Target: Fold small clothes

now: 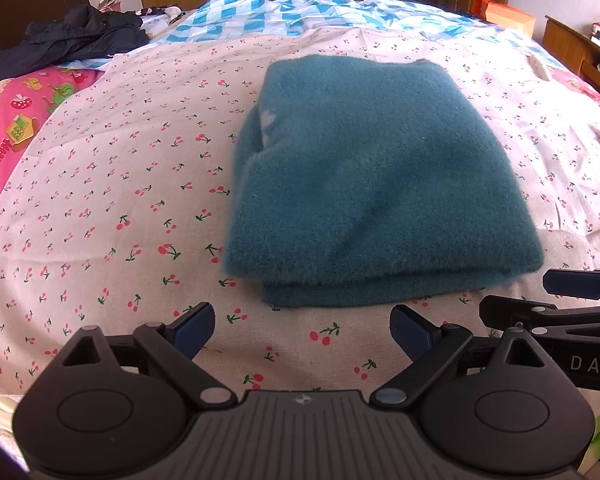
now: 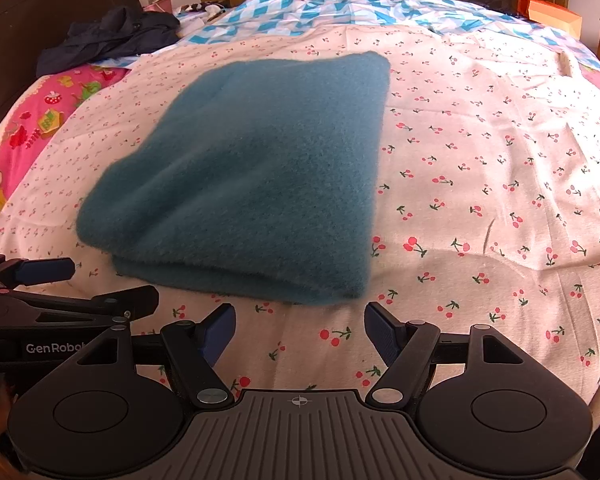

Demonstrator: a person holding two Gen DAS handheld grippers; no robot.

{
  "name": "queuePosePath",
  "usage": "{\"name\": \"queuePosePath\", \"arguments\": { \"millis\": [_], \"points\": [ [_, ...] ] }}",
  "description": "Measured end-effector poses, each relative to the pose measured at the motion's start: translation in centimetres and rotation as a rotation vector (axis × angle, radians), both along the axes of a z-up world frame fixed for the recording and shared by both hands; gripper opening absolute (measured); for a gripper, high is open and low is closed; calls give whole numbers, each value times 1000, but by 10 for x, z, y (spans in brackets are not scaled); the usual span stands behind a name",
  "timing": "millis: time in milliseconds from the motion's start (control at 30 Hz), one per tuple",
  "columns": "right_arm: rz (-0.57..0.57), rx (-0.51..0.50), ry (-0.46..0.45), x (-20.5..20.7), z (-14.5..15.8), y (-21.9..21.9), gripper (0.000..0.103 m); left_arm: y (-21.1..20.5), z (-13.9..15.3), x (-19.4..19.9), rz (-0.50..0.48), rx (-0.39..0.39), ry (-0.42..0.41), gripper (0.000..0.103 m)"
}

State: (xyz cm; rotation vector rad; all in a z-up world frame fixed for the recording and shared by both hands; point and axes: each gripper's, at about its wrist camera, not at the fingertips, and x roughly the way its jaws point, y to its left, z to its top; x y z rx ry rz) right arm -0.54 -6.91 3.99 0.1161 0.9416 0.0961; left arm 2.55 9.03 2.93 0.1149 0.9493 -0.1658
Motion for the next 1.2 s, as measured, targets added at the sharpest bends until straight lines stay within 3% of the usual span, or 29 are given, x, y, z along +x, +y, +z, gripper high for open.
{"name": "queuePosePath", "arguments": {
  "millis": [1200],
  "points": [
    [2,4,6,1,-3,0,72,-1,-2,3,-3,0,21,98]
  ]
}}
